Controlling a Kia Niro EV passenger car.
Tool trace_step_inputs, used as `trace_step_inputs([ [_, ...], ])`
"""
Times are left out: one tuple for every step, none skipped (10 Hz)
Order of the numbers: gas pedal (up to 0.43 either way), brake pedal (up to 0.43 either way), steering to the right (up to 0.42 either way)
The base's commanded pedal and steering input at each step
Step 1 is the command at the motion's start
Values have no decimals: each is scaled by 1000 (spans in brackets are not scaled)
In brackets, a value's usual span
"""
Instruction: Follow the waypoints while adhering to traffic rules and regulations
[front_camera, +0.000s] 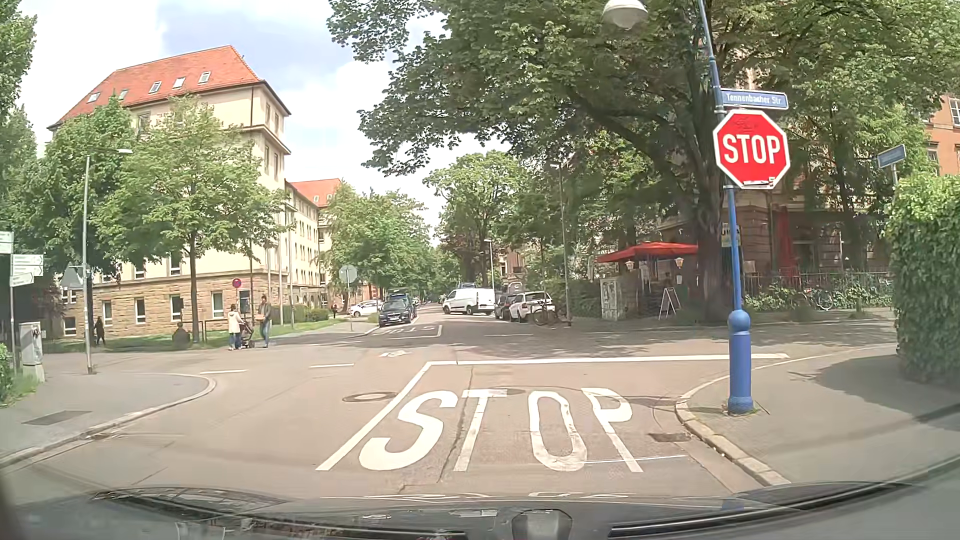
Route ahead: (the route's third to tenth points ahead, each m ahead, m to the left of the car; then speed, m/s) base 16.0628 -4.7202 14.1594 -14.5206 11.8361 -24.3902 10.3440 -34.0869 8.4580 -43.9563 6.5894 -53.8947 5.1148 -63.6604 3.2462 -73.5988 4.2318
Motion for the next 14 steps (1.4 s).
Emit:
trace_step_inputs([
  [0,152,-8],
  [0,159,-5],
  [0,165,-6],
  [0,171,-8],
  [0,171,-8],
  [0,171,-6],
  [0,171,-3],
  [0,159,-1],
  [0,159,4],
  [0,159,6],
  [0,159,7],
  [0,165,10],
  [0,159,22],
  [0,165,45],
])
